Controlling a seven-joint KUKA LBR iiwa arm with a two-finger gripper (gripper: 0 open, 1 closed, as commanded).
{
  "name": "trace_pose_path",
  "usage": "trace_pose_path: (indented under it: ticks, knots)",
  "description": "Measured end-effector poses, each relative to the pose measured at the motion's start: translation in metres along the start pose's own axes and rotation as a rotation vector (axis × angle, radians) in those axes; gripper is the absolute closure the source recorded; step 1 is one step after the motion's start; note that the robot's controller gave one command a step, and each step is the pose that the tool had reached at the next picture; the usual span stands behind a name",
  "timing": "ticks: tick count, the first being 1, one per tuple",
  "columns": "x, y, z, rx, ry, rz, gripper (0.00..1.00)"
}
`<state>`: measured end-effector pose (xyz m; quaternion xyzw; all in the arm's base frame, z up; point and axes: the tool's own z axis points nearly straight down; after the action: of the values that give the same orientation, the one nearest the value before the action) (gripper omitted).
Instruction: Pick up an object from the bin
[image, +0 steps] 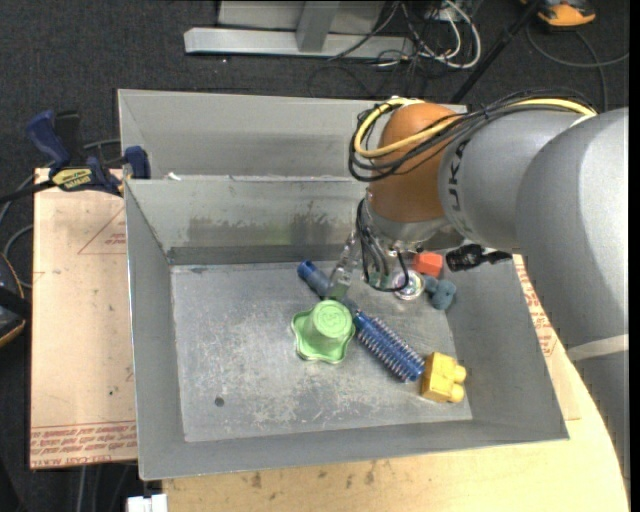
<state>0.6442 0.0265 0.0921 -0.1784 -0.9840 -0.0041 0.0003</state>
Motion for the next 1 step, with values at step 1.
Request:
trace_pose_path:
  ticks: [1]
  knots:
    - [-0.0006,0.0012,-0.0142,0.005,-0.006,-0.002,1.0]
